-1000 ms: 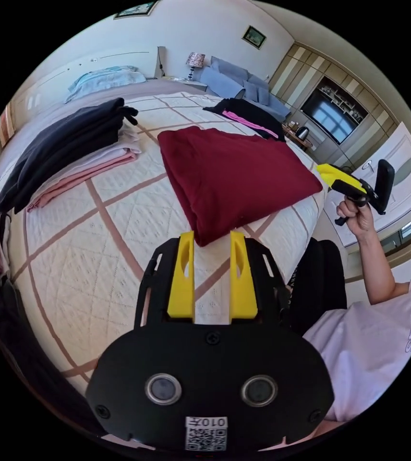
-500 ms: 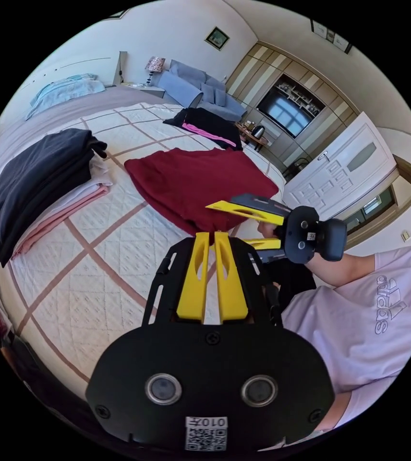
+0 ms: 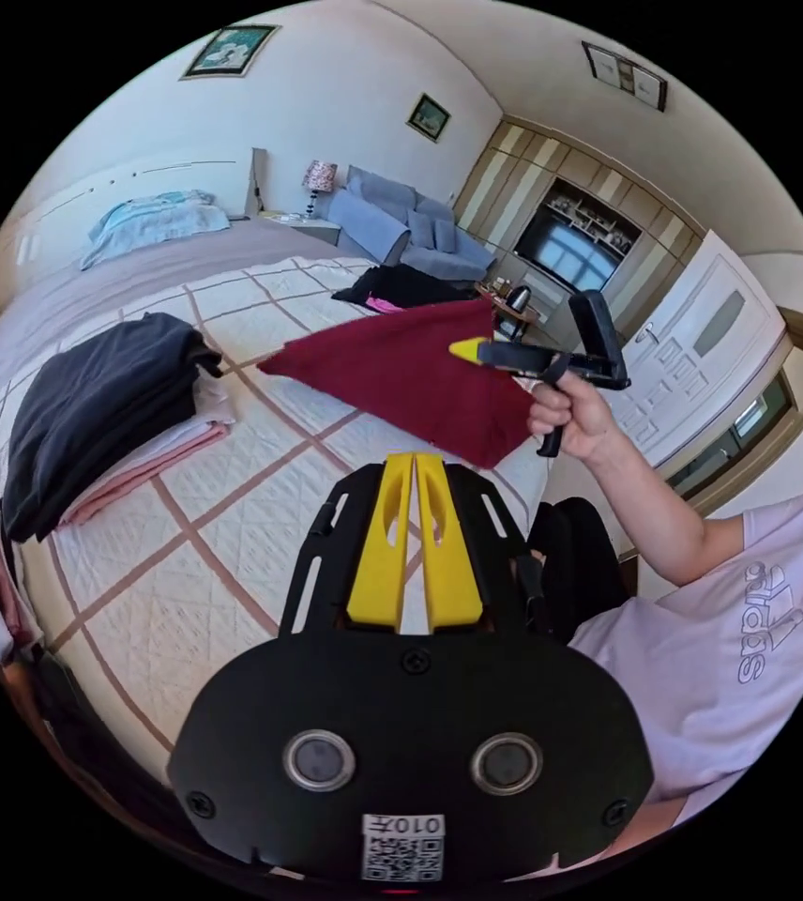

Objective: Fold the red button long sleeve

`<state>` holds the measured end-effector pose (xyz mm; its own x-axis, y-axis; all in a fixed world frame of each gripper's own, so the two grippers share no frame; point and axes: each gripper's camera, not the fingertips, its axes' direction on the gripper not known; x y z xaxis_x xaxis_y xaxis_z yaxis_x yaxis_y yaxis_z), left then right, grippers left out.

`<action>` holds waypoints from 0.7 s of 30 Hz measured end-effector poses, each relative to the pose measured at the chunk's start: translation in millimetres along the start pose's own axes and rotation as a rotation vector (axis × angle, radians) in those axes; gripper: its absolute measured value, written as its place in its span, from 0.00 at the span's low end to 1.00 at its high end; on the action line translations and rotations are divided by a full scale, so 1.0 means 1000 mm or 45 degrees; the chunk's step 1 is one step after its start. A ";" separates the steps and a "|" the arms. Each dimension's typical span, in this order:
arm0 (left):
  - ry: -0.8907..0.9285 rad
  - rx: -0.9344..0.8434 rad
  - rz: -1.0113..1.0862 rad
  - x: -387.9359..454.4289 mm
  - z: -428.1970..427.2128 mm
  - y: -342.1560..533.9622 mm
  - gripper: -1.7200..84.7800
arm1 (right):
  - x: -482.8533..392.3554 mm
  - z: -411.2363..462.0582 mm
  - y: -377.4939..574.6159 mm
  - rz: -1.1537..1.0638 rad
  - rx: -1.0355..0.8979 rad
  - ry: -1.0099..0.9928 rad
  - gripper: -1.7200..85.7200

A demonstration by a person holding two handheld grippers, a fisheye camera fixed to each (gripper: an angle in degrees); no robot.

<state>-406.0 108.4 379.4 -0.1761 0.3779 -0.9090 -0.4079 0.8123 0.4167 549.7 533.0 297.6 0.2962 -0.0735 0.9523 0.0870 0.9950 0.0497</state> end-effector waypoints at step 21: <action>-0.587 0.023 0.569 0.316 0.200 -0.048 0.19 | 0.221 -0.216 0.097 0.684 0.475 -0.075 0.10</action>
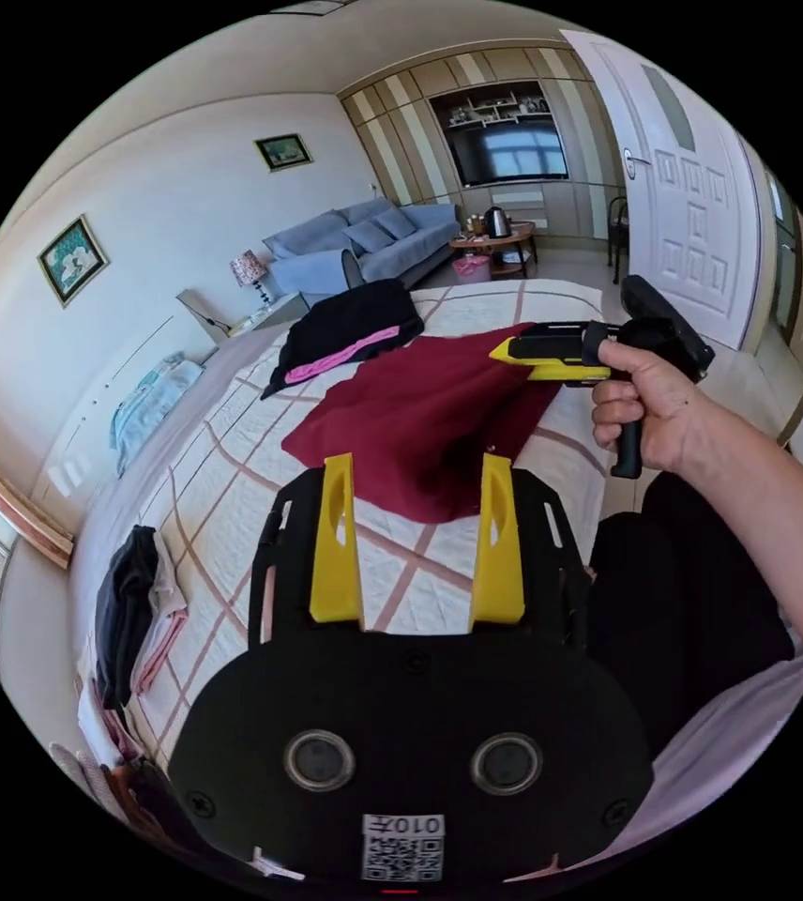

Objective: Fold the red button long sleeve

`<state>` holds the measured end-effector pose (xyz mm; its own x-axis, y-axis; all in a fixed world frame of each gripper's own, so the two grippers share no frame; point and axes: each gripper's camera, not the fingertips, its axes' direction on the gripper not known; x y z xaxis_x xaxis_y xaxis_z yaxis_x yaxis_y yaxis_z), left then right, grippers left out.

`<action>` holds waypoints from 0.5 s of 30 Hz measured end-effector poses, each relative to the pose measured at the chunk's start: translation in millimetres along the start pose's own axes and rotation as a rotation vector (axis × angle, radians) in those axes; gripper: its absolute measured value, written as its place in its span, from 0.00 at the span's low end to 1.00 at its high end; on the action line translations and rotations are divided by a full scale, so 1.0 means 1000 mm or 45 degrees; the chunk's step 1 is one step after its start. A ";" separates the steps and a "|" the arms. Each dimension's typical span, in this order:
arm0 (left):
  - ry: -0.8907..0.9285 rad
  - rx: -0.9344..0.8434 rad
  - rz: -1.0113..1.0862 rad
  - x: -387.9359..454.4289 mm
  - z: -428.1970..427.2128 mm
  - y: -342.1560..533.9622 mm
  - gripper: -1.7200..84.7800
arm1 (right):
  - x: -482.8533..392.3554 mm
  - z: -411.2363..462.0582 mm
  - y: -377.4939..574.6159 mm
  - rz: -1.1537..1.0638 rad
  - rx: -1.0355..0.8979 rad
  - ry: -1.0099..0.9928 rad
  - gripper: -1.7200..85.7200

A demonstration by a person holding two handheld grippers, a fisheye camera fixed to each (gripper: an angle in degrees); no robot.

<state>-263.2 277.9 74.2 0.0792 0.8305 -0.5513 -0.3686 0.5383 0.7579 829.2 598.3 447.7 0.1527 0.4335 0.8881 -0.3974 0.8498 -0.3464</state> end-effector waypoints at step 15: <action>-0.166 -0.118 -0.075 0.079 0.041 -0.006 0.14 | 0.006 -0.031 -0.004 -0.081 -0.121 -0.157 0.10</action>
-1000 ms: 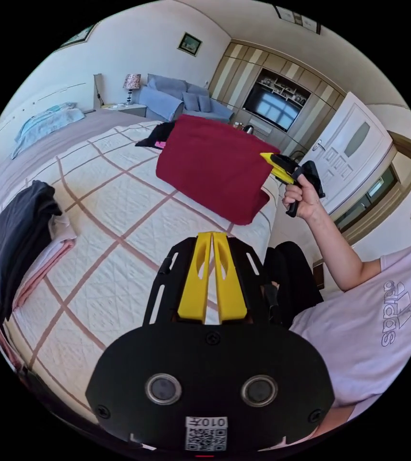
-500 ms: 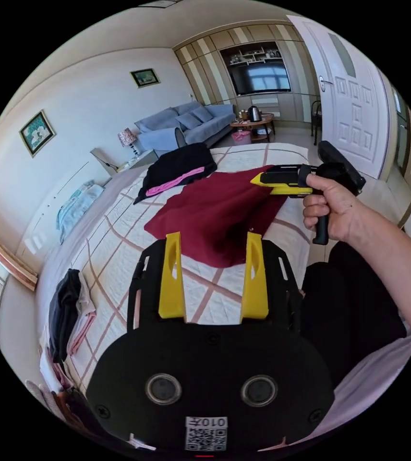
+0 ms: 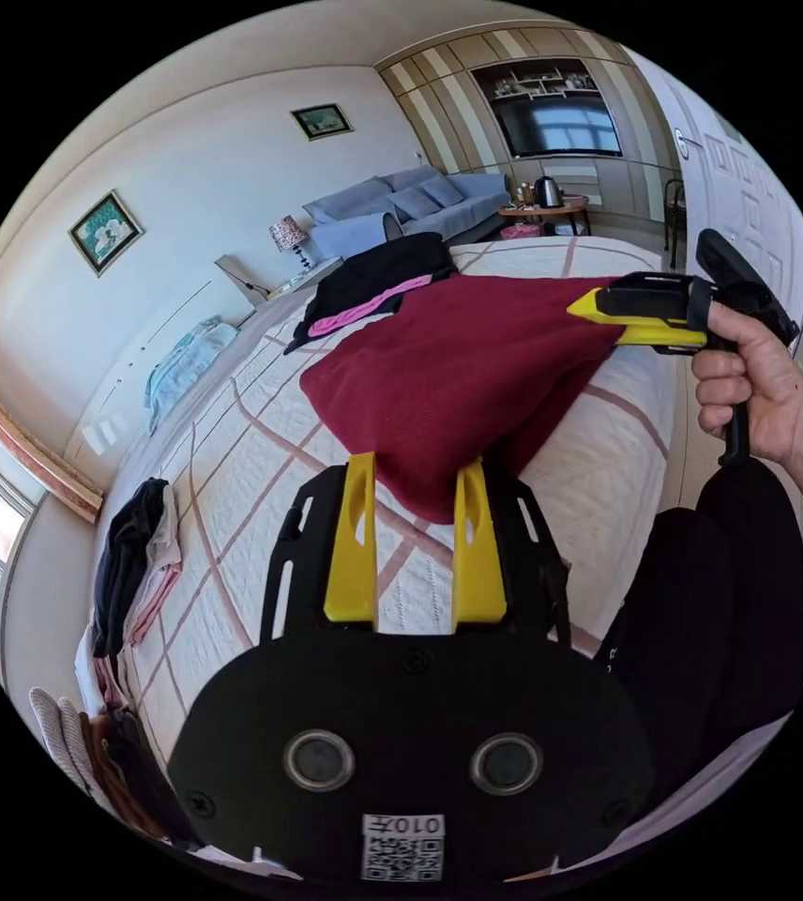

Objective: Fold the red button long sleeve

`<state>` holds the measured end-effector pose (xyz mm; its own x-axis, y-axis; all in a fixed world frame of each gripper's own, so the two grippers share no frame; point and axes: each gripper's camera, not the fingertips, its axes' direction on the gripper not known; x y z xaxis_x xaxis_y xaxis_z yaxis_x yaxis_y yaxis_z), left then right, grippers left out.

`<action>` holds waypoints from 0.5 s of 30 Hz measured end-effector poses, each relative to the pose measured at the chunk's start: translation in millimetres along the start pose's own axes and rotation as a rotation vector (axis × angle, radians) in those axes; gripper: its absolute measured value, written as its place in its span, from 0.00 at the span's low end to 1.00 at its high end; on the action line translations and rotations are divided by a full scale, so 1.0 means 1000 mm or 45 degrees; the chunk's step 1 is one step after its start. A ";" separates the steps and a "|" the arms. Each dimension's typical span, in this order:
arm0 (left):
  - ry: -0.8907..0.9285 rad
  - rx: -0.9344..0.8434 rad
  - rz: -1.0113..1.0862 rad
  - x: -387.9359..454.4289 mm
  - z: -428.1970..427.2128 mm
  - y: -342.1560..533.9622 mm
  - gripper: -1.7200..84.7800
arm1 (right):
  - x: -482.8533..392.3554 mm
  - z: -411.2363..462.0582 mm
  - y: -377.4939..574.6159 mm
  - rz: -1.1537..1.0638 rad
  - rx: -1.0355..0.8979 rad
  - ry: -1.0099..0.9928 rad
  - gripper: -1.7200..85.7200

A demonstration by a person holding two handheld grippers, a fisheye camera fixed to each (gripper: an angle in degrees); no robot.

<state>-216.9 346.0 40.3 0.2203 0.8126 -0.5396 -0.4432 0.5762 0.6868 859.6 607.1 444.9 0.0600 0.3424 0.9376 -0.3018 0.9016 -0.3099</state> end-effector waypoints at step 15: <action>0.013 -0.020 0.180 0.043 -0.007 -0.028 0.10 | -0.115 0.012 -0.035 -0.366 -0.074 0.326 0.07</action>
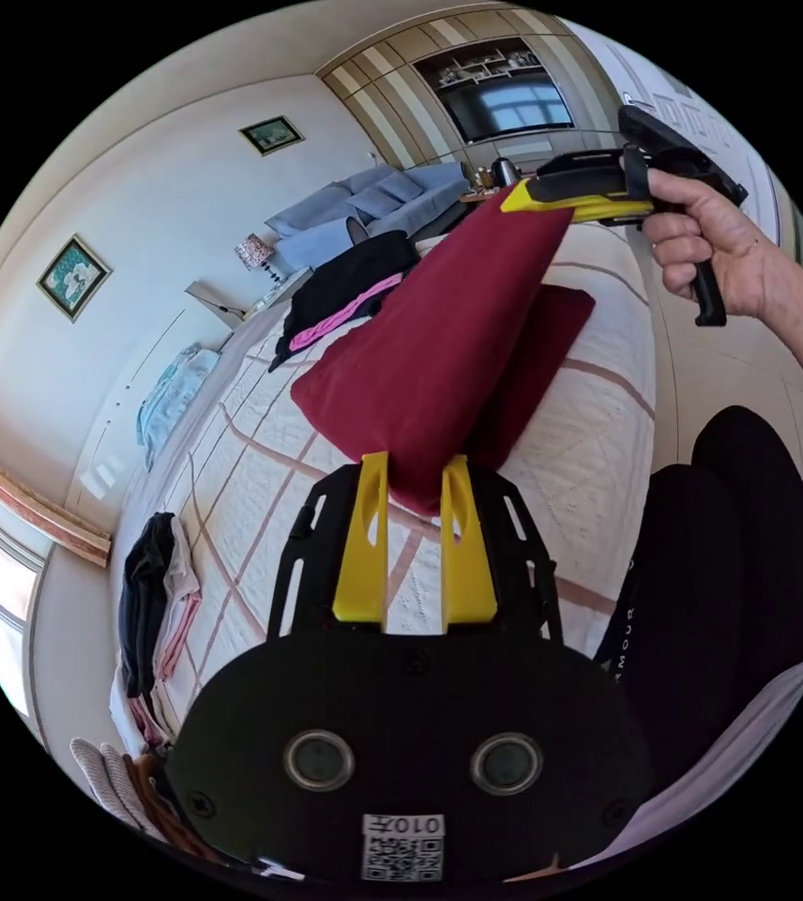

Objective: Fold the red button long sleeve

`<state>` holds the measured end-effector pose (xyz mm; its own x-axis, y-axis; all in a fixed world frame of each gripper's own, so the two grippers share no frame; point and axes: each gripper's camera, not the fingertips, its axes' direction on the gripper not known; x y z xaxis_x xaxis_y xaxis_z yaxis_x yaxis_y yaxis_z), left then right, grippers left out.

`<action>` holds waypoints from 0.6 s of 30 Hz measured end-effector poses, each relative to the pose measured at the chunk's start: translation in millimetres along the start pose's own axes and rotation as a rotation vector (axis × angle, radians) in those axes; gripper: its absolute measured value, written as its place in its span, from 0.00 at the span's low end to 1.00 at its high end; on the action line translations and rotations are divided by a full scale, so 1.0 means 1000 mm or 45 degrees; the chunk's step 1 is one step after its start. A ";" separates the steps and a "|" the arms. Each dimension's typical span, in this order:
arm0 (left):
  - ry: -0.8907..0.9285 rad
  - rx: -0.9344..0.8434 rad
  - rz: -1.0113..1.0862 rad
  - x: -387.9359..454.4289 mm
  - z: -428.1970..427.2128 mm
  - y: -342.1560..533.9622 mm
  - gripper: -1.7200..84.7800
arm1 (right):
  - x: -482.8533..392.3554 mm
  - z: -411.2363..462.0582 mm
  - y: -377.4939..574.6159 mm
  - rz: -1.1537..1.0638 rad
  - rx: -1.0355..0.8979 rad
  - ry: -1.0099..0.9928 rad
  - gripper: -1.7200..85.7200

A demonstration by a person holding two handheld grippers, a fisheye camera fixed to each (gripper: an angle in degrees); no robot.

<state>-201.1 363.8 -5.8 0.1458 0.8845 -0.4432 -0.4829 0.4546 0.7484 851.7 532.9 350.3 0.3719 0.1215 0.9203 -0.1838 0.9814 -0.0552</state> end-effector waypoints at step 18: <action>0.174 0.085 0.109 -0.004 -0.056 -0.011 0.15 | 0.018 -0.019 0.063 0.283 0.027 -0.071 0.12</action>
<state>-244.9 349.3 -39.5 -0.0143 0.8999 -0.4359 -0.4293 0.3882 0.8155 864.0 599.5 356.5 0.2696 0.3254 0.9063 -0.2750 0.9280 -0.2514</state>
